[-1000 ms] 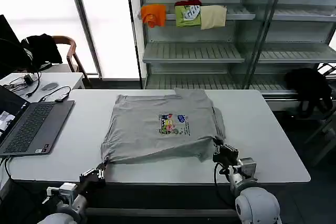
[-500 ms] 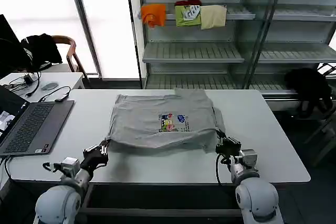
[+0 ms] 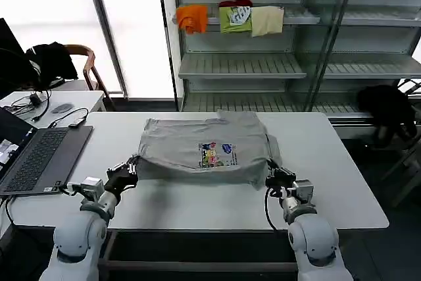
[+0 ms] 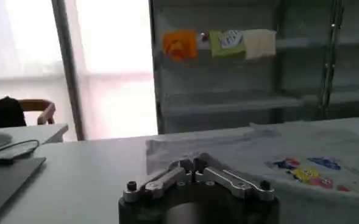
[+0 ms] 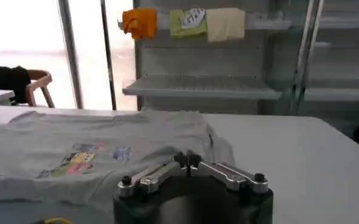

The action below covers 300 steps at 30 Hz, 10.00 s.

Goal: Fold and organize the clothes.

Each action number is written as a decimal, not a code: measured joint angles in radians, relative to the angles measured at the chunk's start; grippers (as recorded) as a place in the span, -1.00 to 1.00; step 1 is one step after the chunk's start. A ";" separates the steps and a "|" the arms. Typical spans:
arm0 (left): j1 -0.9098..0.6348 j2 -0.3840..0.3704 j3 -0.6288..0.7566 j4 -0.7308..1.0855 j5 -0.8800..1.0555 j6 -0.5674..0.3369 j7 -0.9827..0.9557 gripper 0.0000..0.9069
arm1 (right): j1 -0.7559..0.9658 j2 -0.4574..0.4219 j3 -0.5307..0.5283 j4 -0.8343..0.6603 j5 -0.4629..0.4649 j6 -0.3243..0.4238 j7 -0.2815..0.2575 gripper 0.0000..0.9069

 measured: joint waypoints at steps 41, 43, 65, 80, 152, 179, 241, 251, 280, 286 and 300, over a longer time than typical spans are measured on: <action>-0.209 -0.007 0.032 0.319 0.101 -0.013 0.014 -1.00 | 0.303 0.069 -0.034 -0.397 -0.124 0.008 -0.046 -1.00; -0.206 -0.007 0.032 0.321 0.106 -0.012 0.020 -1.00 | 0.305 0.069 -0.035 -0.400 -0.125 0.008 -0.047 -0.98; -0.163 0.008 0.016 0.246 0.096 0.020 -0.014 1.00 | 0.302 0.036 0.000 -0.339 -0.081 0.042 0.003 1.00; -0.094 0.005 0.014 0.191 0.105 0.032 -0.037 1.00 | 0.168 -0.015 0.061 -0.200 -0.059 0.015 -0.019 1.00; 0.288 0.048 -0.108 -0.117 0.048 0.011 0.107 -1.00 | -0.375 -0.039 0.061 0.231 -0.086 -0.001 -0.037 -1.00; 0.491 -0.006 -0.216 -0.238 -0.034 -0.005 0.042 1.00 | -0.493 -0.017 0.046 0.350 -0.168 0.001 -0.029 1.00; -0.427 0.091 0.116 0.626 0.094 0.039 0.066 0.18 | 0.728 0.135 0.009 -1.083 -0.139 0.148 -0.021 0.00; -0.424 0.087 0.116 0.631 0.099 0.038 0.082 -0.98 | 0.721 0.136 0.001 -1.094 -0.166 0.151 -0.042 -1.00; -0.325 0.122 0.058 0.432 -0.058 0.038 0.101 -0.98 | 0.449 0.135 -0.093 -0.523 0.018 0.046 0.018 -1.00; -0.249 0.130 0.027 0.343 -0.110 0.038 0.118 -0.98 | 0.325 0.125 -0.096 -0.346 0.053 0.026 0.026 -1.00; -0.046 0.133 -0.070 0.148 -0.218 0.037 0.160 -0.98 | 0.048 0.013 -0.050 -0.014 0.079 0.007 0.018 -1.00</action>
